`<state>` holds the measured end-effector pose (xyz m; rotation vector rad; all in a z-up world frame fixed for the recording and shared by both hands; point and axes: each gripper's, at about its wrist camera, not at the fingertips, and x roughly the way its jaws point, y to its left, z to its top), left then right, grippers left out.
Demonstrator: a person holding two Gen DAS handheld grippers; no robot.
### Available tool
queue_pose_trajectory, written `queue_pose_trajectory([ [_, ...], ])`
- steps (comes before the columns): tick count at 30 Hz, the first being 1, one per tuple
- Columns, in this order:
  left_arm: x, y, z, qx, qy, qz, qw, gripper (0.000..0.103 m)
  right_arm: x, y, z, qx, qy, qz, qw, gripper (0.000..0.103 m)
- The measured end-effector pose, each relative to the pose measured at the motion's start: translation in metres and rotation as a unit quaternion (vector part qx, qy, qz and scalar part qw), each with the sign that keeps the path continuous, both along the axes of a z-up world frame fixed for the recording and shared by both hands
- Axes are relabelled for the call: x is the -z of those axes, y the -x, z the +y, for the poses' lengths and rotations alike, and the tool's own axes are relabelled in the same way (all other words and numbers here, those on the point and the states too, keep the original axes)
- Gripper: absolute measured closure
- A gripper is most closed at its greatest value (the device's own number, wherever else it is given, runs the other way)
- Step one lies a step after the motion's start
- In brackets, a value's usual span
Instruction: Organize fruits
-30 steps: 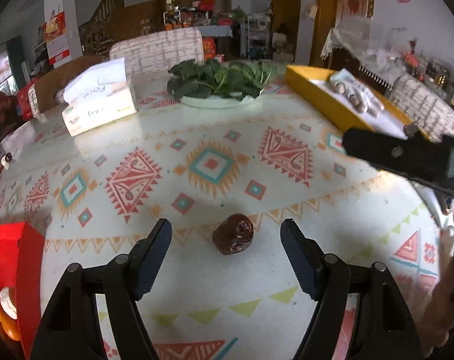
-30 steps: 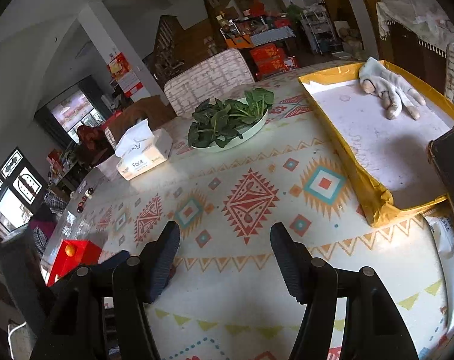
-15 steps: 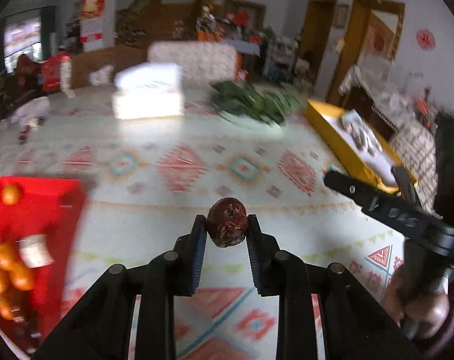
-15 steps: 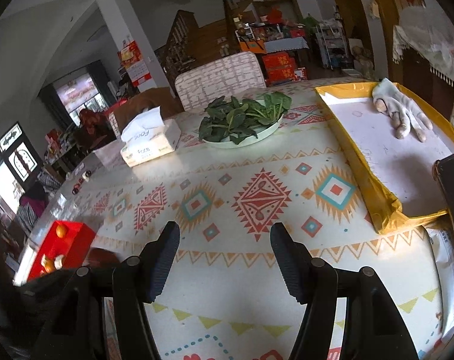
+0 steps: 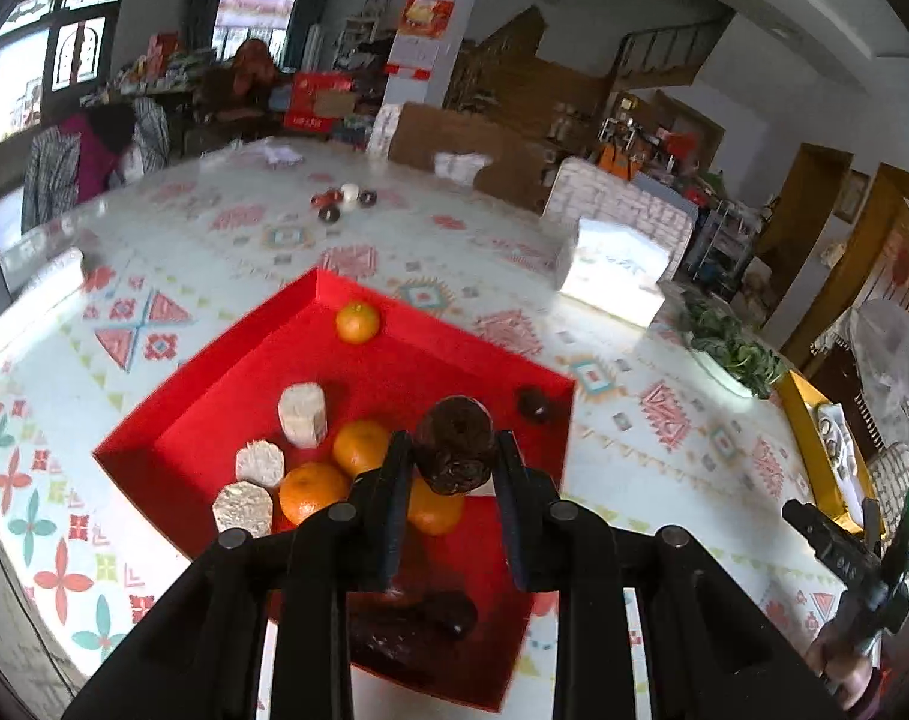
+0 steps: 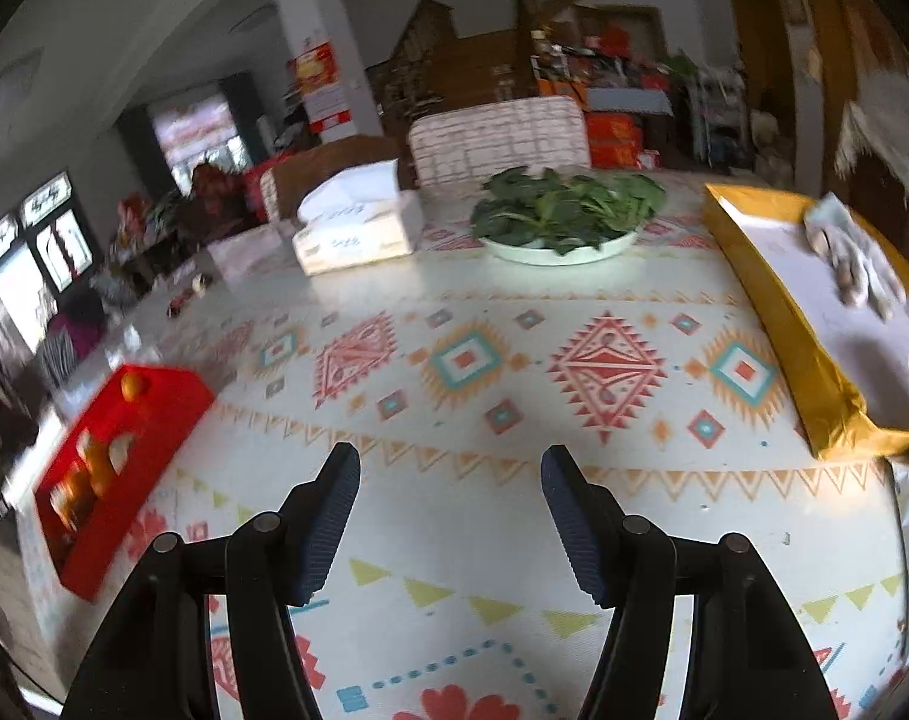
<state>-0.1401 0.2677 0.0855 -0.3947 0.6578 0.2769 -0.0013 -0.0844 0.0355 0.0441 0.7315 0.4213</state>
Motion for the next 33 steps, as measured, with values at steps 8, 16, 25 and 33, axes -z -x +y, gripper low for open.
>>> queue_pose_trajectory([
  [8, 0.033, -0.056, 0.025, 0.008, 0.037, 0.055, 0.9978, 0.077, 0.000, 0.014, 0.020, -0.024, 0.046, -0.030, 0.998, 0.035],
  [16, 0.048, -0.084, 0.028, 0.005, 0.031, 0.084, 0.9960, 0.077, 0.001, 0.014, 0.025, -0.037, 0.045, -0.027, 0.998, 0.035],
  [25, 0.040, -0.077, 0.023, -0.004, 0.025, 0.068, 0.9973, 0.049, 0.002, 0.014, 0.029, -0.044, 0.052, -0.025, 0.997, 0.035],
  [33, -0.001, -0.032, -0.018, -0.043, -0.085, 0.013, 0.9954, 0.027, 0.001, 0.015, 0.027, -0.037, 0.057, -0.030, 0.997, 0.034],
])
